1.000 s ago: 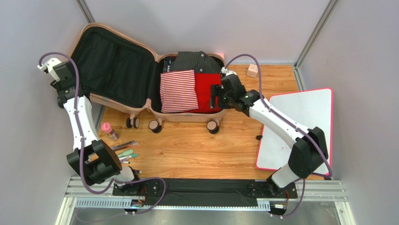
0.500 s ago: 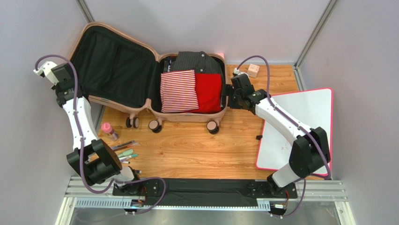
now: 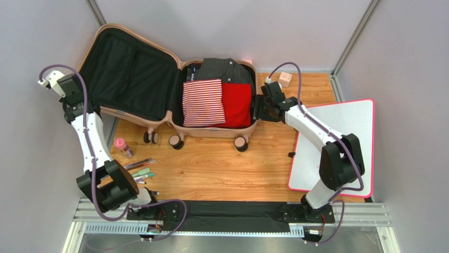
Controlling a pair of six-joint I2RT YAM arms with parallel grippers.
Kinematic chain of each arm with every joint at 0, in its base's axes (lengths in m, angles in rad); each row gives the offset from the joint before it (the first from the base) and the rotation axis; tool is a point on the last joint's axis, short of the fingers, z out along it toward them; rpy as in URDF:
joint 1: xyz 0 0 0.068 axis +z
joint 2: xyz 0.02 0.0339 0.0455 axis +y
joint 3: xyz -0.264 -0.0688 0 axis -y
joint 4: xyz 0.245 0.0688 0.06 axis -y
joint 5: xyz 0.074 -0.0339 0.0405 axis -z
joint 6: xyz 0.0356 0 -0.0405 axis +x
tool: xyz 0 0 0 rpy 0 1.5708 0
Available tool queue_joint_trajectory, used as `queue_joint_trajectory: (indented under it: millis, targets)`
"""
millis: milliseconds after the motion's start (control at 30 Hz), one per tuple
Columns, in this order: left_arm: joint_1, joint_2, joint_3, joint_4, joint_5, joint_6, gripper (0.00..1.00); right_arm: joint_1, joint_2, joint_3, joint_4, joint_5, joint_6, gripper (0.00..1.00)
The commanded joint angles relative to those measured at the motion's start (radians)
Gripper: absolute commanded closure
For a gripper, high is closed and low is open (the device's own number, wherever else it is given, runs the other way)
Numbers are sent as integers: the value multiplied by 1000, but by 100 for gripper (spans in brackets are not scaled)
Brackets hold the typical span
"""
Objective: Pack the luggage
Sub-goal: Close the luggage at the corner of the board.
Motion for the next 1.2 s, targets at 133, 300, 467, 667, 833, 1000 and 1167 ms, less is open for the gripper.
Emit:
queue_joint_trajectory:
  millis: [133,300,467,667,833,1000,1167]
  targets:
    - [-54,-79,109,50,242,30,100,-4,108,51,40,-26,5,55]
    - [-74,-98,132,41,279,29,100,-2,145,55,51,-40,4,67]
    - [-101,-136,132,38,314,15,100,-2,165,45,56,-55,4,100]
    - [-164,-203,107,38,305,-28,100,-1,167,36,73,-82,10,100]
    - [-207,-242,112,37,298,-27,100,2,171,35,86,-95,13,100]
    - [-310,-283,89,24,250,-13,100,13,179,38,96,-105,30,100]
    - [-448,-355,30,35,154,-24,100,33,194,59,97,-105,44,100]
